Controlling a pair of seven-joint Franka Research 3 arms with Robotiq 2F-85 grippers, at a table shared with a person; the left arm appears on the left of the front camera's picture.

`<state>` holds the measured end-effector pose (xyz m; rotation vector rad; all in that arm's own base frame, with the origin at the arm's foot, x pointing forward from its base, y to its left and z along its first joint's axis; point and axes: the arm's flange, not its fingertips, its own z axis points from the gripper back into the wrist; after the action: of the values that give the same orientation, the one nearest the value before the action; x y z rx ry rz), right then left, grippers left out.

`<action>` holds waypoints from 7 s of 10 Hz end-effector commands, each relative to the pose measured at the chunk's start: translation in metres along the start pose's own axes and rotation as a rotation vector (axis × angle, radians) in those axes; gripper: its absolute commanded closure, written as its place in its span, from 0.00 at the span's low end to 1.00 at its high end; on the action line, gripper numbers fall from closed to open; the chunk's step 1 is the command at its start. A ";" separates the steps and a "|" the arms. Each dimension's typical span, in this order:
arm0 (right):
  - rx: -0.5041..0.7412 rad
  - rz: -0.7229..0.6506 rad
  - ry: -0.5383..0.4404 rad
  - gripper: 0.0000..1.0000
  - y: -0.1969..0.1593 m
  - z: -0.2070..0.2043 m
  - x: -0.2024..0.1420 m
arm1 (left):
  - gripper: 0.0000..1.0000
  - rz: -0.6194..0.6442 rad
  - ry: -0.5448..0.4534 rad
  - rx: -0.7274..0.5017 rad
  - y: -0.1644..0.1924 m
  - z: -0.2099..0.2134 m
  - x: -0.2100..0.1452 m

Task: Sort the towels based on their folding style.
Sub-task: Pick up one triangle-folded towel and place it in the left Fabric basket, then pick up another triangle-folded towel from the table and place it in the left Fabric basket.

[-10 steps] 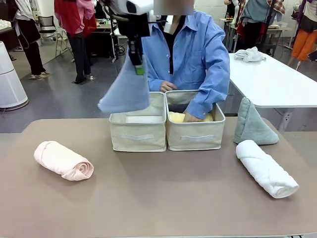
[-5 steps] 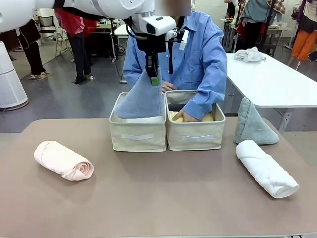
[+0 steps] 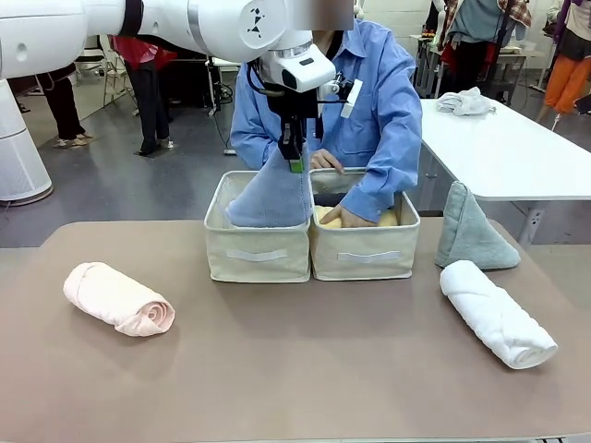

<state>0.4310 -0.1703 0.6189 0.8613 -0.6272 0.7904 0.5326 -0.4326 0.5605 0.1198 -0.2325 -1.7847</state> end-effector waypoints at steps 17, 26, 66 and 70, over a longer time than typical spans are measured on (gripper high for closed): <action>0.007 0.002 -0.020 0.00 0.001 -0.001 0.000 | 0.26 0.162 0.042 -0.201 0.015 -0.085 -0.017; 0.007 0.002 -0.020 0.00 0.001 -0.001 0.000 | 0.00 0.154 -0.027 -0.198 0.009 -0.060 -0.029; -0.160 0.192 0.380 0.00 -0.010 -0.073 0.035 | 0.00 0.661 -1.054 0.113 -0.258 0.078 -0.598; -0.118 0.495 0.697 0.00 -0.013 -0.147 0.049 | 0.00 0.661 -1.054 0.113 -0.258 0.078 -0.598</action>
<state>0.4885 -0.0327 0.5904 0.3243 -0.2382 1.3336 0.4065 0.2095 0.5523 -0.7582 -0.9885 -1.0249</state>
